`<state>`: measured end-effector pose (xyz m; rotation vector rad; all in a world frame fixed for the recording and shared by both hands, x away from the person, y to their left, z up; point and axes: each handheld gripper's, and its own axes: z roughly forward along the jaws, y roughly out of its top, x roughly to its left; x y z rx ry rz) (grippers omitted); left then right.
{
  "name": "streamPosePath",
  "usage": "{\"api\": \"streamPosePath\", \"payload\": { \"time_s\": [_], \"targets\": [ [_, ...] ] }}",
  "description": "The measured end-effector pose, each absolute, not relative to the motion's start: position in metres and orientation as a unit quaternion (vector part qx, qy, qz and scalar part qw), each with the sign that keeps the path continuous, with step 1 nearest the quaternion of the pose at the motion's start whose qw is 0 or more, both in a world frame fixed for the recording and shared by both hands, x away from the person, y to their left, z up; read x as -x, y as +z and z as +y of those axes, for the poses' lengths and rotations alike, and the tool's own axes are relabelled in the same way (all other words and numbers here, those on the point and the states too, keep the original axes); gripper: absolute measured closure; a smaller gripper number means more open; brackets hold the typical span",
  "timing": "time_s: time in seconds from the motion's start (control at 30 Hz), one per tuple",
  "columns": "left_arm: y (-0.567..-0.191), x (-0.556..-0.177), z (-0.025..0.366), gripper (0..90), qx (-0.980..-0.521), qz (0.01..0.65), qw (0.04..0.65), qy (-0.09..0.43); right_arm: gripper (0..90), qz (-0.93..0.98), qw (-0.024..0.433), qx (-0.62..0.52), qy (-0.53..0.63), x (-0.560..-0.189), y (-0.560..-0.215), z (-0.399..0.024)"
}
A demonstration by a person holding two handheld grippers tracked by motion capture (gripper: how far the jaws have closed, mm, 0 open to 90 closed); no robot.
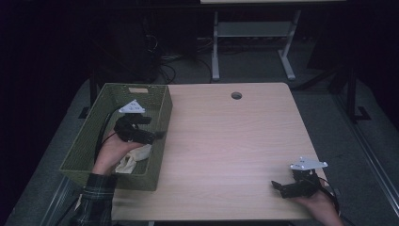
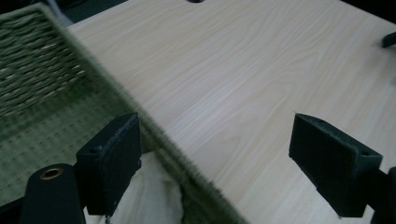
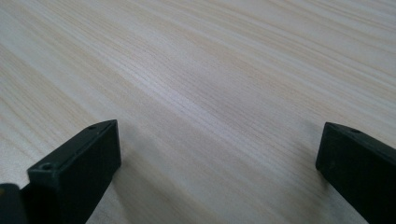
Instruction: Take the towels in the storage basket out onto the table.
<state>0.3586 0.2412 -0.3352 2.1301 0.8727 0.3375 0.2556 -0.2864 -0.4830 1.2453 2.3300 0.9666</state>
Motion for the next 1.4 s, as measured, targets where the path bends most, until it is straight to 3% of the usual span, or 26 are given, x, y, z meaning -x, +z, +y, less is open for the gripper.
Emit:
{"api": "streamPosePath", "payload": {
  "time_s": [0.57, 1.4],
  "targets": [
    [-0.342, -0.361, 0.277, 22.1, -0.837, 0.371, 0.368, 0.161, 0.0, 0.816, 0.163, -0.438, 0.339, -0.256, -0.483, -0.286],
    [-0.378, -0.373, 0.309, 47.1, -0.853, 0.399, 0.280, 0.186, 0.0, 0.817, 0.164, -0.437, 0.339, -0.256, -0.483, -0.286]
  ]
}}
